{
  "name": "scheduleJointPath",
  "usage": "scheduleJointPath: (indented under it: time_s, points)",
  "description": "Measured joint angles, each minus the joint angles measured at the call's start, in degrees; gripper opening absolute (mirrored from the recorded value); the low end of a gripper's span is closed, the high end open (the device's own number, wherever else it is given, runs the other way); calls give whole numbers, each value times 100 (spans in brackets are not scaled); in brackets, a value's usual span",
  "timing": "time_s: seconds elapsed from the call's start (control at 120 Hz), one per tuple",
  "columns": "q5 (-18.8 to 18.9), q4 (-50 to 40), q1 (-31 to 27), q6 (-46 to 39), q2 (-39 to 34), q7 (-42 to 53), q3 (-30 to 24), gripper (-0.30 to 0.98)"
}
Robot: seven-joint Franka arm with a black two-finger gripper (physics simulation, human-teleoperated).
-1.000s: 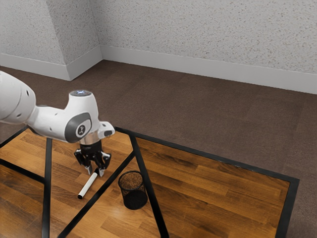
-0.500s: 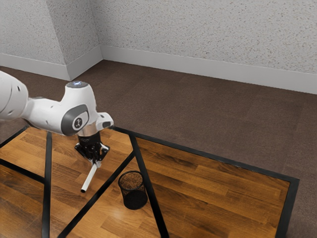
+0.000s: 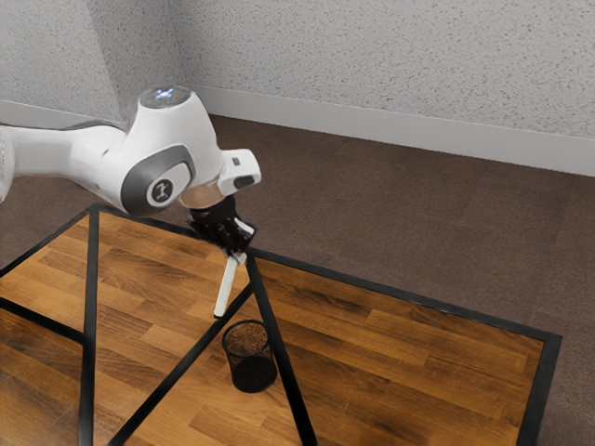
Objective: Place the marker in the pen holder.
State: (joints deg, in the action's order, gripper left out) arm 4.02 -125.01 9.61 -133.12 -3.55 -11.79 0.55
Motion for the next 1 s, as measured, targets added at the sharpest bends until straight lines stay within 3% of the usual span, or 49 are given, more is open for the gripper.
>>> scheduleJointPath:
  time_s: [0.167,0.517,0.733,0.892,1.0]
  points:
    - [-16,425,271,-8,591,-62,-10,-10]
    - [-14,145,331,-17,818,-205,-27,-7]
    - [-188,164,342,223,633,-157,-26,37]
    - [-199,2170,521,1834,379,432,246,54]
    - [-207,2648,530,2768,191,926,335,60]
